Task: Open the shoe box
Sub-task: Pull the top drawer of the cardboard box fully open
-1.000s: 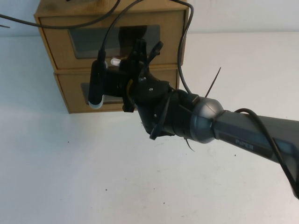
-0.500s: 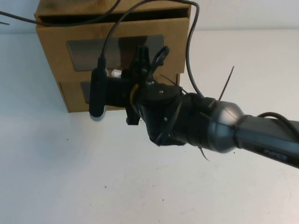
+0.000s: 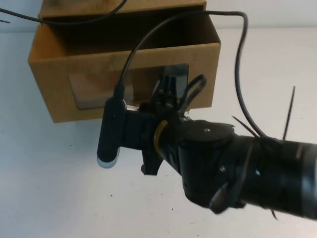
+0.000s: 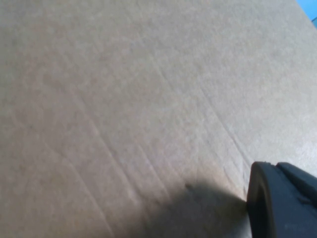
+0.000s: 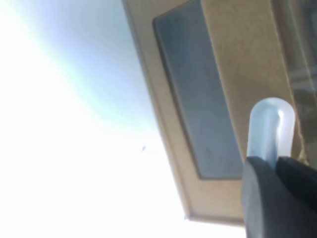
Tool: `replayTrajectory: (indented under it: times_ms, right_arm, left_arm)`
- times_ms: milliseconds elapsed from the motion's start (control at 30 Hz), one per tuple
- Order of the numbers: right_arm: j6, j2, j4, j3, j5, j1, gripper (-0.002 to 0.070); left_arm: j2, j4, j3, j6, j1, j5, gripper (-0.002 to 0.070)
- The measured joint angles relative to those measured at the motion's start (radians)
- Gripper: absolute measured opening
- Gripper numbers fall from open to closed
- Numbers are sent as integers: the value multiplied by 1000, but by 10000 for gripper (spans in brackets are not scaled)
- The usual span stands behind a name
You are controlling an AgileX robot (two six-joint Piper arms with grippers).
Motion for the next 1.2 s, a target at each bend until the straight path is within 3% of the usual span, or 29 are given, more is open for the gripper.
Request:
replayTrajectory:
  times_ms: [500, 1000, 1100, 1200]
  right_arm:
    - [-13, -77, 202, 14, 238, 170, 8]
    - [-55, -80, 313, 14, 255, 182, 17]
    - [-58, -84, 355, 14, 287, 201, 78]
    - [-73, -102, 383, 14, 320, 240, 210]
  left_arm:
    - [0, -2, 0, -2, -2, 0, -6]
    - [0, -2, 0, -4, -2, 0, -6]
    - [0, -2, 0, -4, -2, 0, -6]
    - [-4, -2, 0, -4, -2, 0, -6]
